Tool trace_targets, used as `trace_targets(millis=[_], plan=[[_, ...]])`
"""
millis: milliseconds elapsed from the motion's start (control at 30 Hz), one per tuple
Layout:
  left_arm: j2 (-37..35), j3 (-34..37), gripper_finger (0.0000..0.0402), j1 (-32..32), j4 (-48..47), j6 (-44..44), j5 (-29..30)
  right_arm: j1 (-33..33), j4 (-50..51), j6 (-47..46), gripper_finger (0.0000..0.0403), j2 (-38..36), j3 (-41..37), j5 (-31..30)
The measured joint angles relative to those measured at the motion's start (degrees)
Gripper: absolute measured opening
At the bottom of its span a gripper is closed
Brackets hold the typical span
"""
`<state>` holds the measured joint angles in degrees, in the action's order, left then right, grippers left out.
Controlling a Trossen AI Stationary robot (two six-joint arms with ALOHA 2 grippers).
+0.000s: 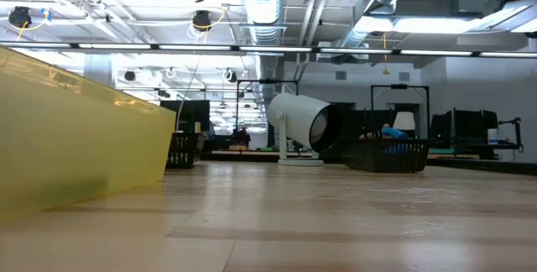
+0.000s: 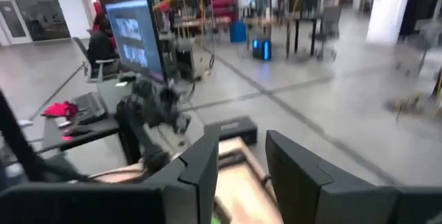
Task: Pick & Place School Supplies
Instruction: Return to Home Position
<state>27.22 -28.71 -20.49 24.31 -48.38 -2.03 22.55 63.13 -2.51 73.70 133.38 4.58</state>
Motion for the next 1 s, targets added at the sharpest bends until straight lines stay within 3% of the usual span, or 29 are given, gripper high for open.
trace_targets(millis=[133,267,367,467,667,800,1000], plan=[[-5.4,0.0,0.0103,0.0,0.5,0.1,0.8,-0.5,2.9,-2.9,0.0113,-1.2,-0.2,0.9],[-8.4,0.0,0.0103,0.0,0.2,-0.6,0.5,-3.1,6.9,-1.8,0.0113,-2.8,0.0,6.0],[-9.2,0.0,0.0103,0.0,0.6,-2.0,-2.6,-4.6,13.7,-3.9,0.0113,-3.5,0.0,5.6],[-9.9,0.0,0.0103,0.1,0.7,-5.6,-9.8,-5.2,14.9,-5.0,0.0113,-4.7,-0.2,2.8],[-11.5,0.0,0.0103,0.1,12.3,7.3,-23.6,-7.4,12.9,-2.6,0.0113,-12.0,-1.4,4.1],[-17.1,0.1,0.0103,-0.1,10.4,10.2,-29.9,-7.2,12.8,-2.6,0.0113,-20.1,-8.7,4.0],[-27.1,-0.2,0.0103,-0.9,-4.8,15.3,-30.1,-6.0,4.1,-1.7,0.0113,-37.1,-29.7,4.2]])
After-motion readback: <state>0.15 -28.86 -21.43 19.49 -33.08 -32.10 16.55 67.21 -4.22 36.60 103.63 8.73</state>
